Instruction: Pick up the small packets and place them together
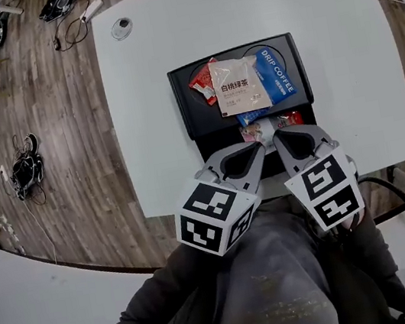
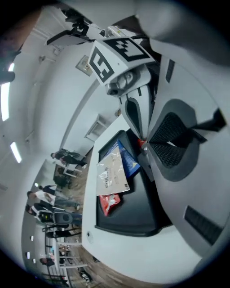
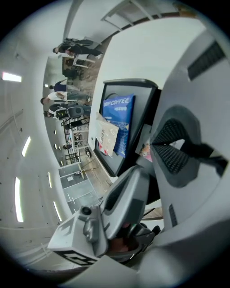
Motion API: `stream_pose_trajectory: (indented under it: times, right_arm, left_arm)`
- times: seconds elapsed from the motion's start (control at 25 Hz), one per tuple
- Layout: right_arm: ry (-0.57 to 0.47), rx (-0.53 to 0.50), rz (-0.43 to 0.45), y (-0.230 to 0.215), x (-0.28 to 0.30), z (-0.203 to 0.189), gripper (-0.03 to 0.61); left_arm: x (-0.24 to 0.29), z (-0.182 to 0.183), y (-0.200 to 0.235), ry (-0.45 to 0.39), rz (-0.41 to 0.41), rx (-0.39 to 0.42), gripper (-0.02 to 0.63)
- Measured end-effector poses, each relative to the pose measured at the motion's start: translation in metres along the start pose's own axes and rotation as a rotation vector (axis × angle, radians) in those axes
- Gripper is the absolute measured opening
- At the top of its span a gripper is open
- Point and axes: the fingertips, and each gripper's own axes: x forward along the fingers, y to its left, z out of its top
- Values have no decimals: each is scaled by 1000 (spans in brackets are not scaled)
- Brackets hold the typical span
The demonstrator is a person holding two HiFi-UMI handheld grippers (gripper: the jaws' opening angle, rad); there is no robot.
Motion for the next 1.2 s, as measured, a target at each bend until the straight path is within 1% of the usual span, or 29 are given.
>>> stream_pose_trajectory:
  times: [0.08, 0.12, 0.28, 0.44, 0.56, 0.8, 1.0, 1.2]
  right_arm:
    - [-15, -3, 4, 0, -3, 2, 3]
    - [-21, -7, 7, 1, -4, 3, 3]
    - [-38, -2, 22, 1, -8, 4, 3]
    - [-61, -6, 36, -1, -12, 7, 3]
    - [-67, 2, 53, -2, -10, 7, 3]
    - [-69, -2, 72, -5, -5, 11, 4]
    - [-61, -26, 92, 2, -1, 16, 5]
    - [-30, -35, 111, 10, 10, 18, 3]
  left_arm:
    - [12, -10, -2, 51, -23, -45, -8]
    - [16, -13, -3, 74, -32, -55, -8]
    - [37, -16, -2, 152, -31, -20, -8]
    - [53, -21, 5, 200, -9, -17, -8]
    - [61, -29, 12, 239, 16, 12, -8]
    - [56, -34, 17, 257, 27, 4, -8]
    - [43, -42, 25, 266, 48, -40, -8]
    - [35, -44, 35, 261, 58, -81, -8]
